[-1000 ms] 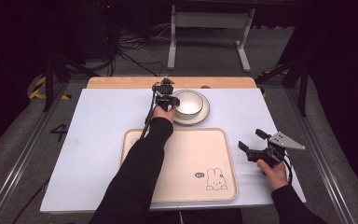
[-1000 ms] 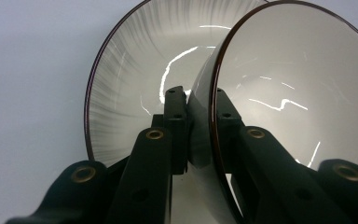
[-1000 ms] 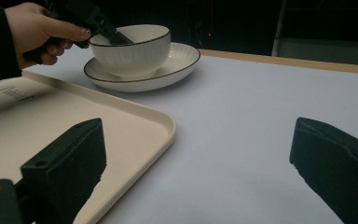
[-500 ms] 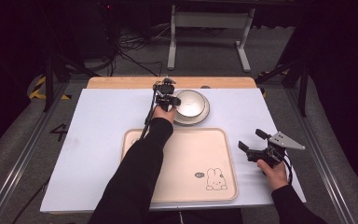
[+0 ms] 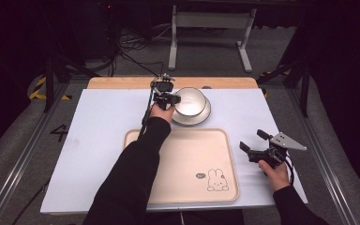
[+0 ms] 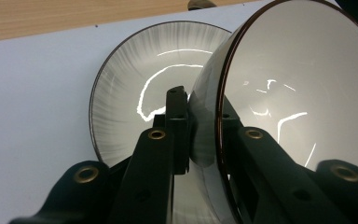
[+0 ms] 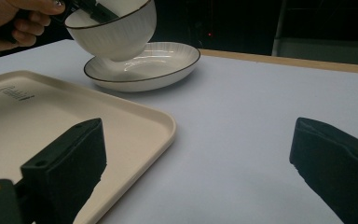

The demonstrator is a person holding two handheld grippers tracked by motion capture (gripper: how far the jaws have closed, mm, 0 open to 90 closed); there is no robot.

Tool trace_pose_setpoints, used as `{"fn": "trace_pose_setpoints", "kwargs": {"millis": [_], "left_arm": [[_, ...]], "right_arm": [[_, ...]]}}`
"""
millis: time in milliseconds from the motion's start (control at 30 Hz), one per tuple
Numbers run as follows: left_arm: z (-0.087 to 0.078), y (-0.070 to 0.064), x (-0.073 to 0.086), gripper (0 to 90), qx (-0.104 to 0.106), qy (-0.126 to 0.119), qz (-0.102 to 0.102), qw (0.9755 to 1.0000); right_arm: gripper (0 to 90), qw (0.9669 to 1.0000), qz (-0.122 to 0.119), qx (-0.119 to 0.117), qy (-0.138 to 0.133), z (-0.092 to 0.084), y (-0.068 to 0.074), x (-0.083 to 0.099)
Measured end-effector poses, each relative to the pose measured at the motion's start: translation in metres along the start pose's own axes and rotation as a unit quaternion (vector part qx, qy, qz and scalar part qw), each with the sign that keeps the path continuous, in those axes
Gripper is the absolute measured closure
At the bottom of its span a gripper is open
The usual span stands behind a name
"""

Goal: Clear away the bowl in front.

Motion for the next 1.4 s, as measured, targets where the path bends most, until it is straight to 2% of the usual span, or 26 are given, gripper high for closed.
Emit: {"fn": "trace_pose_setpoints", "kwargs": {"millis": [133,233,300,367,533,700,967,1400], "left_arm": [[-0.008,-0.003,-0.002,81.9,0.002,-0.007,0.001,1.0000],[-0.015,-0.007,-0.003,82.0,0.003,-0.008,0.010,0.9999],[-0.021,-0.011,-0.004,81.9,0.004,-0.005,0.023,0.9997],[-0.023,-0.013,-0.004,81.9,0.005,-0.005,0.025,0.9997],[-0.038,-0.029,-0.003,81.9,0.030,-0.003,0.047,0.9984],[-0.047,-0.036,0.000,81.9,0.038,0.009,0.063,0.9973],[-0.063,-0.039,0.010,82.0,0.038,0.028,0.083,0.9955],[-0.093,-0.039,0.025,82.0,0.047,0.039,0.108,0.9922]], "right_arm": [[4.3,1.0000,-0.002,0.001,0.000,0.000,0.000,0.000],[4.3,1.0000,-0.001,0.001,0.000,0.000,0.000,0.000],[4.3,1.0000,-0.001,0.001,0.000,0.000,-0.001,0.000],[4.3,1.0000,-0.001,0.002,0.000,0.000,-0.001,0.000],[4.3,1.0000,0.000,0.002,0.000,0.000,-0.001,0.000],[4.3,1.0000,0.000,0.002,0.000,0.000,-0.001,0.000],[4.2,1.0000,0.000,0.002,0.000,0.000,-0.001,0.000],[4.3,1.0000,0.000,0.002,0.000,0.000,-0.001,0.000]]}}
Point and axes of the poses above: each handheld gripper's, and its own axes: z roughly forward along the jaws, x roughly out of its underside, y roughly to its left, the point moved 7 cm from there along z, roughly forward along the jaws, and after that the axes turned 12 degrees about x, right-handed, at the moved point
